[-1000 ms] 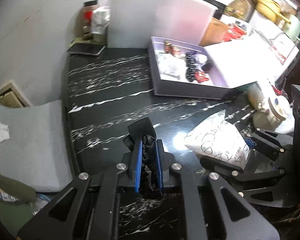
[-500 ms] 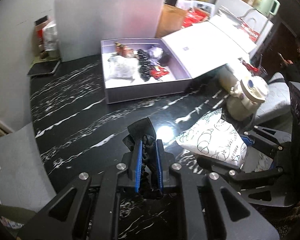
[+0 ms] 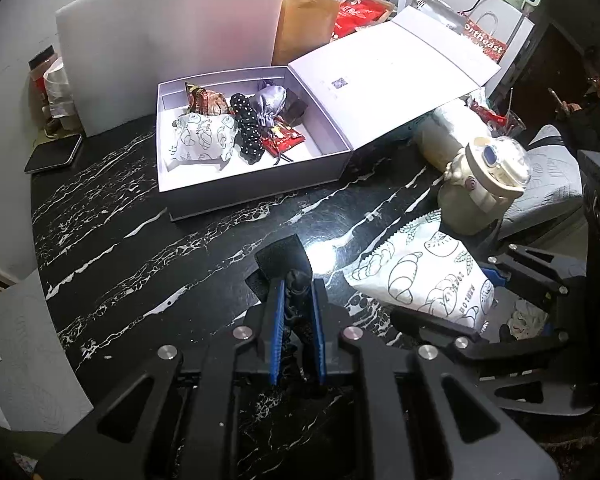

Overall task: Organize objects
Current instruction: 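Lift and carry the scrunchie with the left tool while the right tool carries the packet toward the box, then lower the scrunchie into the box with the left tool while the right tool lowers the packet beside it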

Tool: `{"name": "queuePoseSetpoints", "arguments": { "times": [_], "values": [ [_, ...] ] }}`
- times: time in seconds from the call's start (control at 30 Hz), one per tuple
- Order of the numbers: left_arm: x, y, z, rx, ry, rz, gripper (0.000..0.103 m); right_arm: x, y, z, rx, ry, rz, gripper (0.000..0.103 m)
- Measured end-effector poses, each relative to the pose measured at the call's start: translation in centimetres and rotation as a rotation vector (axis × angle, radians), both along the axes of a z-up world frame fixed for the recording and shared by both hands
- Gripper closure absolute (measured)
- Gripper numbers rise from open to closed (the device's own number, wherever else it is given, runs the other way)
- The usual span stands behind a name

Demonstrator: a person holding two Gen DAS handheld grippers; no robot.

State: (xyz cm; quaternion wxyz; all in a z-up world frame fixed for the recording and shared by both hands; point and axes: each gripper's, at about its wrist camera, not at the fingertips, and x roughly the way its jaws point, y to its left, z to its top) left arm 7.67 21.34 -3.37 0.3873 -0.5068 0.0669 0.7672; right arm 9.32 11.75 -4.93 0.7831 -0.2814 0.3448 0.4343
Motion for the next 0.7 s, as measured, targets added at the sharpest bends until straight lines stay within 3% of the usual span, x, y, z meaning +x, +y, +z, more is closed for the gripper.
{"name": "queuePoseSetpoints", "arguments": {
  "times": [0.7],
  "values": [
    [-7.5, 4.8, -2.6, -0.083, -0.053, 0.053, 0.091, 6.8, 5.6, 0.3, -0.067, 0.053, 0.077, 0.049]
  ]
}}
